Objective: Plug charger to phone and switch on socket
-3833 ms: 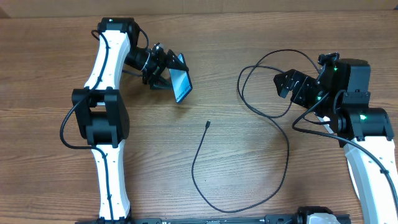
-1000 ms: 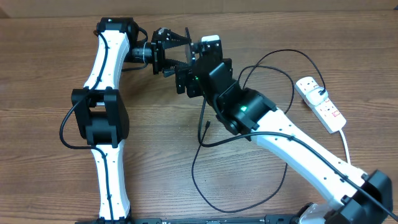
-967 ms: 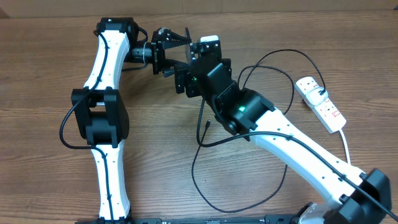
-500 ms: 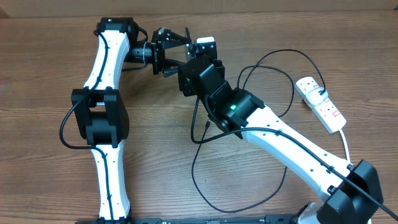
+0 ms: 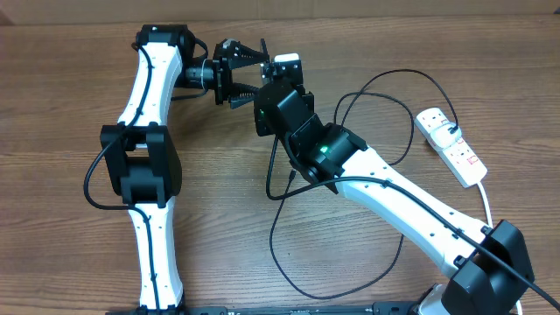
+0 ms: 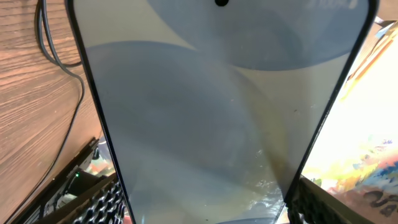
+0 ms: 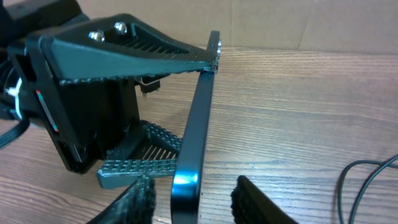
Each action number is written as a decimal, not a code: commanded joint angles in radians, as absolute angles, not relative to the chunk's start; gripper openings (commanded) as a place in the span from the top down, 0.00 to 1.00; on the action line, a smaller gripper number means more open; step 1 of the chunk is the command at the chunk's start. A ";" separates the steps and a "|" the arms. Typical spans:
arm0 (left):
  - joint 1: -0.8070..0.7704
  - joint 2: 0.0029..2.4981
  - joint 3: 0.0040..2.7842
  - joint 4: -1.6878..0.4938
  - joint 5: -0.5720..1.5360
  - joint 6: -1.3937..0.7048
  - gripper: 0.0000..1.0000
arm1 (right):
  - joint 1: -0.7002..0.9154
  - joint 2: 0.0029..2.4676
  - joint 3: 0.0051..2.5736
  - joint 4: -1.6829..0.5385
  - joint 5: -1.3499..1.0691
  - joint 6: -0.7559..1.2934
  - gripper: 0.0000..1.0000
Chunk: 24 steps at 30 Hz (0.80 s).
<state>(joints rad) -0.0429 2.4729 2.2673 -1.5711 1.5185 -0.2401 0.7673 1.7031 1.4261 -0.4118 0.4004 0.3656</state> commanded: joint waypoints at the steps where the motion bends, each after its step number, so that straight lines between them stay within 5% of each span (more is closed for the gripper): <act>1: -0.033 2.476 2.299 -1.570 1.560 -0.243 0.28 | 0.767 1.710 1.455 -0.406 0.410 0.371 0.60; 24: -0.033 2.476 2.299 -1.570 1.560 -0.238 0.28 | 0.765 1.731 1.454 -0.371 0.428 0.371 0.76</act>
<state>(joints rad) -0.0429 2.4729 2.2673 -1.5711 1.5181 -0.2398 0.7673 1.7283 1.4261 -0.3832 0.4053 0.3664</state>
